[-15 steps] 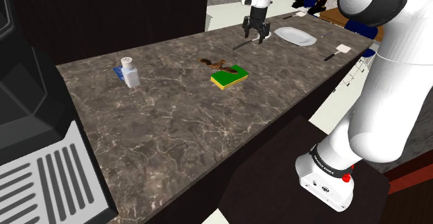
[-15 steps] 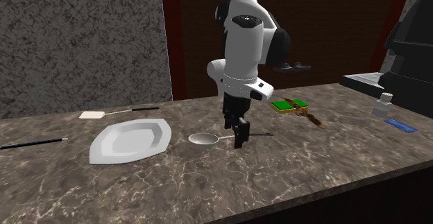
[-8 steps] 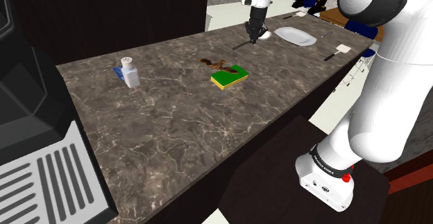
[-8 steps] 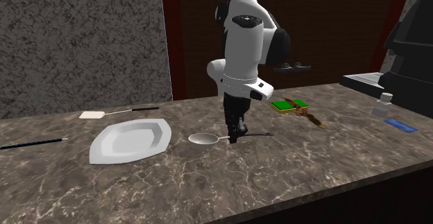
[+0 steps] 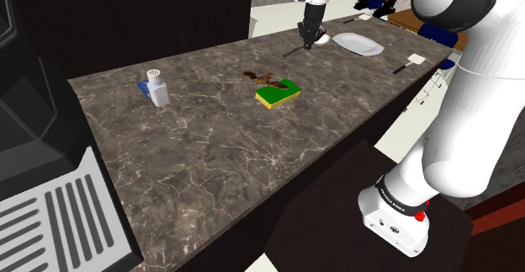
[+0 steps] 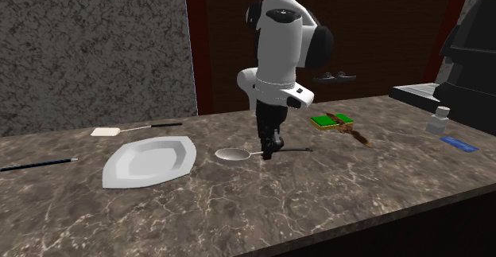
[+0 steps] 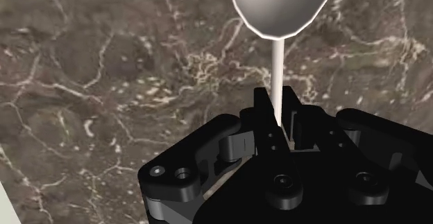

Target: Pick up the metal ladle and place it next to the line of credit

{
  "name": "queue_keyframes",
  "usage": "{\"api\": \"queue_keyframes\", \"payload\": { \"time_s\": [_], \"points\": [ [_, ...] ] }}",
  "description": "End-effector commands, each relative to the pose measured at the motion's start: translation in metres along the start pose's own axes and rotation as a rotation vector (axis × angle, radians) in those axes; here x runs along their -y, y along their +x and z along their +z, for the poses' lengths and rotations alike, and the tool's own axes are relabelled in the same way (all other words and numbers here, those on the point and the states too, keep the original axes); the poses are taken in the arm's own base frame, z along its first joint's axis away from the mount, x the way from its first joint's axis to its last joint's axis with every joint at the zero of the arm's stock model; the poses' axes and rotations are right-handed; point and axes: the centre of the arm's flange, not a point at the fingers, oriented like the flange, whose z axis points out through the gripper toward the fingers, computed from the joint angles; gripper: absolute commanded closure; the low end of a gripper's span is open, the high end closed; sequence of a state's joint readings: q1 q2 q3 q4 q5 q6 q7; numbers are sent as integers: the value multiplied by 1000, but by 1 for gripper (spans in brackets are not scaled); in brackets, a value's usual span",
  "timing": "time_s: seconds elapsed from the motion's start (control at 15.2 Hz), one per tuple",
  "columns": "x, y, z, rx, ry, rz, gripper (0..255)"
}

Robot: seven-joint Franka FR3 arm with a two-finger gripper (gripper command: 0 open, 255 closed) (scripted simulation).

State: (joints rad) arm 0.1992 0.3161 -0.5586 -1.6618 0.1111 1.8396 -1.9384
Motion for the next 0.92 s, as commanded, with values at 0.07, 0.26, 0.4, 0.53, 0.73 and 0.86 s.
{"api": "queue_keyframes", "payload": {
  "time_s": [0.07,0.26,0.4,0.53,0.73,0.86],
  "points": [
    [2,0,-16,0,0,0,255],
    [3,0,-32,0,0,0,255],
    [5,-1,-42,0,0,0,255],
    [6,-1,-53,0,0,0,255],
    [7,-1,-69,0,0,0,255],
    [8,-2,-79,0,0,0,255]
  ]
}}
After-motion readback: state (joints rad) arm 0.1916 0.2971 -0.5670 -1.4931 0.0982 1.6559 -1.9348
